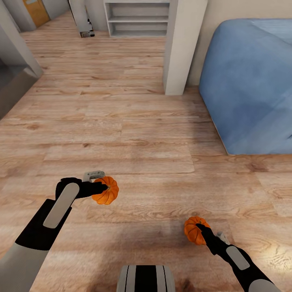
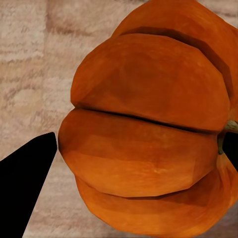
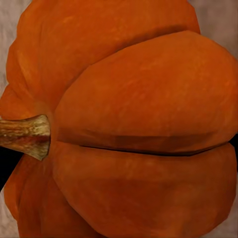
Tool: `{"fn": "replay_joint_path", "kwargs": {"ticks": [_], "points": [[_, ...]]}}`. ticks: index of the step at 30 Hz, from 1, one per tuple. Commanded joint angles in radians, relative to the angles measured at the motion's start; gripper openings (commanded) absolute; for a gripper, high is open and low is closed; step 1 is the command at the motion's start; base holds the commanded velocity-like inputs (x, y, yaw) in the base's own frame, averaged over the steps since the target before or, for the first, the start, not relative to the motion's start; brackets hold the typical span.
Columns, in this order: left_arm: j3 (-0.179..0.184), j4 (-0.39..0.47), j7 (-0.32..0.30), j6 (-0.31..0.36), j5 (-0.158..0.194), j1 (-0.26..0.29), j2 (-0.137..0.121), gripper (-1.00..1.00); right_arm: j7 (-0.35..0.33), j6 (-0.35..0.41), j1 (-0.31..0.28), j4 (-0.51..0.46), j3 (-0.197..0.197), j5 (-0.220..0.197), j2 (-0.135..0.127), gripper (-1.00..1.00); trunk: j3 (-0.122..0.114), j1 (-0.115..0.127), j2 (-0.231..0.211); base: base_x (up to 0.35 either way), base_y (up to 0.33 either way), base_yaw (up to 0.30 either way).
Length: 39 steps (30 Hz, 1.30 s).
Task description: Place each of the two pumpkins and all three candles from the living room inside a cabinet in the living room (use any cabinet), then make sure every cabinet is closed, and position the cauldron so it is next to a table in the living room.
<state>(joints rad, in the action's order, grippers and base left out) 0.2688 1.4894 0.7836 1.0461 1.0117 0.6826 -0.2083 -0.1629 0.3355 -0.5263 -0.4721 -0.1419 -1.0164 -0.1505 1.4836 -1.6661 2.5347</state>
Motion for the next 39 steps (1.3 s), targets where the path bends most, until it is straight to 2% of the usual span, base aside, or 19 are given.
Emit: {"fn": "replay_joint_path", "kwargs": {"ticks": [1, 33, 36, 39], "points": [[0.003, 0.0, 0.011, 0.001, 0.008, 0.001, 0.0, -1.0, 0.048, 0.007, 0.0, 0.001, -0.012, 0.009, 0.002, -1.0, 0.001, -0.001, 0.0, 0.002, 0.0, 0.0], [0.003, 0.001, 0.011, 0.001, 0.008, 0.002, 0.0, -1.0, 0.041, 0.004, 0.0, -0.008, -0.012, 0.007, 0.003, -1.0, 0.001, -0.001, 0.0, -0.019, 0.0, 0.0], [0.003, 0.001, 0.011, 0.001, 0.007, 0.001, 0.0, -1.0, 0.003, 0.005, 0.0, -0.016, -0.012, 0.006, 0.002, -1.0, 0.001, -0.001, 0.0, -0.084, 0.0, 0.0], [0.004, 0.002, 0.011, 0.001, 0.007, 0.001, 0.0, -1.0, -0.083, 0.006, 0.0, -0.019, -0.012, 0.007, -0.001, -1.0, 0.001, -0.001, 0.0, -0.029, 0.0, 0.0]]}}
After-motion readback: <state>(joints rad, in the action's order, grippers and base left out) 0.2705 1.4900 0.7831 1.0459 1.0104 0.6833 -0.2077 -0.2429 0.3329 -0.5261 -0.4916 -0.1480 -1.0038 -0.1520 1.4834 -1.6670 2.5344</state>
